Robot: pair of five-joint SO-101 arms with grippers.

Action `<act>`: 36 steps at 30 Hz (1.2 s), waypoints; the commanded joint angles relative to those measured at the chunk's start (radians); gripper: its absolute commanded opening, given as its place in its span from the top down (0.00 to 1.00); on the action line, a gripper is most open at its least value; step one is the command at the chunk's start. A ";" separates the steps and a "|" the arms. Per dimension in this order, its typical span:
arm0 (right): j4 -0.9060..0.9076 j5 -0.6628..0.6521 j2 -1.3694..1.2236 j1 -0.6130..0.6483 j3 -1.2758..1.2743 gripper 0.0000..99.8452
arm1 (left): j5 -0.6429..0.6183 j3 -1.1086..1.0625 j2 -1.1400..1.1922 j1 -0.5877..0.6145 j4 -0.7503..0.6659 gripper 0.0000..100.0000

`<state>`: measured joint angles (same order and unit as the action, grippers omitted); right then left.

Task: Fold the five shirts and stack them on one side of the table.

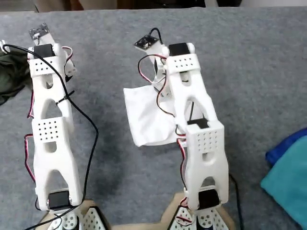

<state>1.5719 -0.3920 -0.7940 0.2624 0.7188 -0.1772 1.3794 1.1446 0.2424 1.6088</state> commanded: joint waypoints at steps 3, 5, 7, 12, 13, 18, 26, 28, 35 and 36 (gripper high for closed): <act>0.061 0.009 -0.004 -0.001 0.038 0.99 | 0.008 0.048 -0.018 0.005 -0.031 0.98; 0.089 0.006 -0.002 -0.001 0.045 0.99 | 0.008 0.046 -0.018 0.005 -0.037 0.98; 0.094 0.003 -0.001 -0.015 0.045 0.99 | 0.008 0.046 -0.013 0.005 -0.038 0.98; 0.104 -0.009 0.018 -0.025 0.013 0.99 | 0.008 0.055 0.019 0.005 -0.041 0.98; 0.104 -0.017 0.018 -0.027 -0.001 0.99 | 0.008 0.055 0.019 0.005 -0.043 0.98; 0.107 -0.029 0.030 -0.064 -0.076 0.99 | 0.008 0.055 0.019 0.005 -0.043 0.98; 0.044 -0.169 0.219 -0.200 -0.357 0.99 | 0.026 0.055 0.022 -0.009 -0.044 0.98; 0.008 -0.184 0.291 -0.225 -0.466 0.99 | 0.038 0.055 0.027 -0.018 -0.044 0.98; -0.204 -0.222 0.545 -0.311 -0.866 0.99 | 0.037 0.055 0.027 -0.021 -0.043 0.98; -0.235 -0.222 0.565 -0.334 -0.906 0.99 | 0.037 0.055 0.027 -0.021 -0.041 0.98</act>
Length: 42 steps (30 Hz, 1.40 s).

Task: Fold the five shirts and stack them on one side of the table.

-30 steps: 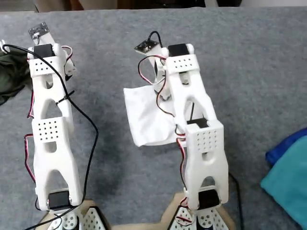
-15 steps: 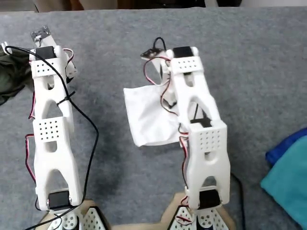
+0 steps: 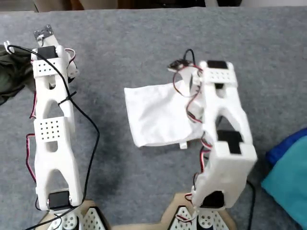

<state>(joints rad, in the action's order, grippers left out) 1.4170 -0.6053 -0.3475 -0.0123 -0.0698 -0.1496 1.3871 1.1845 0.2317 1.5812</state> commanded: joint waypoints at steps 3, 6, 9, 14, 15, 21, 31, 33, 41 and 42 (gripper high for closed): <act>-0.130 -0.009 0.140 -0.117 -0.182 0.99 | 0.009 0.048 -0.013 -0.012 -0.011 0.98; -0.146 -0.034 0.140 -0.168 -0.189 0.99 | 0.011 0.048 -0.013 -0.012 -0.009 0.98; -0.189 -0.063 0.147 -0.220 -0.186 0.99 | 0.023 0.048 -0.013 -0.012 -0.008 0.98; -0.239 -0.080 0.147 -0.208 -0.107 0.99 | 0.023 0.048 -0.013 -0.015 -0.008 0.98; -0.229 -0.077 0.147 -0.199 -0.076 0.99 | 0.023 0.048 -0.013 -0.025 -0.008 0.98; -0.109 -0.040 0.147 -0.200 0.068 0.99 | 0.055 0.126 -0.022 -0.143 0.072 0.98; -0.232 -0.035 0.453 -0.199 -0.383 0.99 | 0.031 0.133 -0.087 -0.437 0.183 0.98; -0.305 -0.031 0.529 -0.200 -0.507 0.99 | 0.015 0.064 -0.114 -0.474 0.183 0.98; -0.396 0.031 0.504 -0.177 -0.613 0.99 | -0.014 -0.041 -0.202 -0.543 0.181 0.98; -0.396 0.046 0.501 -0.165 -0.607 0.99 | -0.015 -0.061 -0.226 -0.540 0.181 0.98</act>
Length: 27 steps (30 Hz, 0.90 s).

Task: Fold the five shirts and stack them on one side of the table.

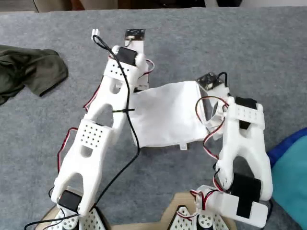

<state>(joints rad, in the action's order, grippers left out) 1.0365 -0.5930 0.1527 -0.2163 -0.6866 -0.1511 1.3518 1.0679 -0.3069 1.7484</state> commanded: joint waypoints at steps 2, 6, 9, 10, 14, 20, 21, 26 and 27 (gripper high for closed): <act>-0.008 0.057 0.005 0.068 0.027 0.99 | -0.009 -0.075 -0.162 0.002 0.014 0.98; 0.014 0.084 0.051 0.131 0.031 0.99 | -0.006 -0.164 -0.314 0.018 0.014 0.98; 0.028 0.109 0.093 0.153 0.031 0.99 | 0.008 -0.281 -0.450 0.015 0.014 0.98; 0.028 0.117 0.105 0.153 0.031 0.99 | 0.011 -0.334 -0.484 0.006 0.014 0.98; 0.028 0.120 0.120 0.168 0.036 0.99 | 0.009 -0.516 -0.526 -0.051 -0.029 0.98; -0.018 0.155 0.076 0.213 -0.007 0.99 | -0.020 -0.697 -0.478 -0.051 -0.212 0.98; -0.035 0.158 0.059 0.211 -0.016 0.99 | -0.028 -0.740 -0.461 -0.060 -0.273 0.98; -0.092 0.155 -0.039 0.193 -0.036 0.99 | -0.055 -0.913 -0.417 -0.051 -0.493 0.98; -0.117 0.153 -0.065 0.179 -0.042 0.99 | -0.055 -0.928 -0.417 -0.038 -0.506 0.98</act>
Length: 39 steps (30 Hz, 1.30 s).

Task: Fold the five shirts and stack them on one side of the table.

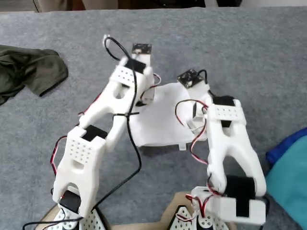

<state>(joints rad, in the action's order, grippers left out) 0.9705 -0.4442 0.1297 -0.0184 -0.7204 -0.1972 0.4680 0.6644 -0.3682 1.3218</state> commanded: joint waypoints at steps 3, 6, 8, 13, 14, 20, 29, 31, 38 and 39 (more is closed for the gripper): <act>-0.069 -0.025 -0.104 -0.065 -0.001 0.99 | -0.008 -0.054 -0.010 0.071 -0.091 0.98; -0.075 -0.028 -0.111 -0.065 0.022 0.99 | 0.009 -0.055 -0.007 0.104 -0.098 0.98; -0.077 -0.029 -0.114 -0.064 0.033 0.99 | 0.020 -0.061 -0.013 0.106 -0.107 0.98; -0.074 -0.029 -0.105 -0.065 0.038 0.99 | 0.020 -0.052 -0.024 0.094 -0.100 0.98; -0.068 -0.029 -0.097 -0.065 0.047 0.99 | 0.023 -0.051 -0.039 0.094 -0.087 0.98; 0.181 0.060 0.012 -0.067 0.252 0.99 | 0.135 -0.054 -0.231 0.094 -0.020 0.98; 0.491 0.206 0.094 -0.154 0.407 0.99 | 0.242 -0.163 -0.621 0.130 0.089 0.98; 0.506 0.201 0.139 -0.183 0.389 0.99 | 0.281 -0.226 -0.702 0.161 0.091 0.98; 0.575 0.201 0.317 -0.200 0.219 0.99 | 0.502 -0.519 -0.969 0.350 0.097 0.98; 0.578 0.201 0.329 -0.197 0.174 0.99 | 0.526 -0.565 -1.000 0.379 0.097 0.98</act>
<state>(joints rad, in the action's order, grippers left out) 1.5336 -0.2509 0.3905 -0.2133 -0.4687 0.2647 0.0031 -0.2179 -0.0583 1.4124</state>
